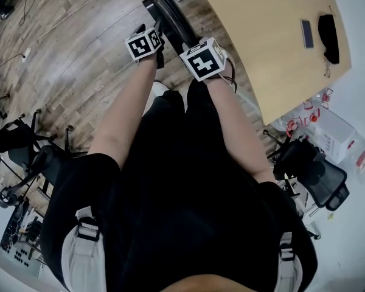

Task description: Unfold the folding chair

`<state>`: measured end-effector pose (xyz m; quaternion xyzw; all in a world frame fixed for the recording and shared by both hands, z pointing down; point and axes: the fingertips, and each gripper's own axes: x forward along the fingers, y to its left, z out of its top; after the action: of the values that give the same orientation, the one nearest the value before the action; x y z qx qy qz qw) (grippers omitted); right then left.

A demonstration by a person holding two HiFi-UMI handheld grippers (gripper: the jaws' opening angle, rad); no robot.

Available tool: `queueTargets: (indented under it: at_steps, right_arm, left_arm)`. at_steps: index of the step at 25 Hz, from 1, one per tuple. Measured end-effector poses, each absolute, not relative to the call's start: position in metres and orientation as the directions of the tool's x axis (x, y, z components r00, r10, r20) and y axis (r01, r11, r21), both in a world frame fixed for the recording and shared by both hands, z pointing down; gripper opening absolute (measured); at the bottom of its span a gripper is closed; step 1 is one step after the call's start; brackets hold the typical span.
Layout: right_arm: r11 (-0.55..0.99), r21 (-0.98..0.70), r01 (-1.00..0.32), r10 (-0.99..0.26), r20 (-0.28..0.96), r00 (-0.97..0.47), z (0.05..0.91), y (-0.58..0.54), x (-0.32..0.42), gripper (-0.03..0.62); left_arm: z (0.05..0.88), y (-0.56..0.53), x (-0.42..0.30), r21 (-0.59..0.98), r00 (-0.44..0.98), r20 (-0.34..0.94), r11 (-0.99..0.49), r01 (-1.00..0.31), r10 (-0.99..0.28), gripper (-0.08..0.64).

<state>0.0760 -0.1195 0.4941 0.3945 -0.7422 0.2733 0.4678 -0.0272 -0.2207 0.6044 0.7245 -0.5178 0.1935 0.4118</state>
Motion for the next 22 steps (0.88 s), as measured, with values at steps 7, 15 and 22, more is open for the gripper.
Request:
queueTargets:
  at_steps: [7, 15, 22]
  right_arm:
    - [0.538, -0.044, -0.842, -0.332, 0.907, -0.26, 0.495, -0.123, 0.081, 0.114]
    - [0.543, -0.057, -0.838, -0.325, 0.906, -0.273, 0.497, -0.127, 0.09, 0.114]
    - [0.552, -0.068, -0.831, -0.321, 0.902, -0.287, 0.497, -0.128, 0.089, 0.114]
  left_arm:
    - [0.658, -0.238, -0.011, 0.385, 0.331, 0.779, -0.01, -0.923, -0.533, 0.288]
    - [0.685, -0.25, 0.006, 0.334, 0.286, 0.818, 0.007, -0.943, -0.499, 0.305]
    - [0.707, -0.258, 0.016, 0.249, 0.218, 0.845, -0.001, -0.968, -0.488, 0.31]
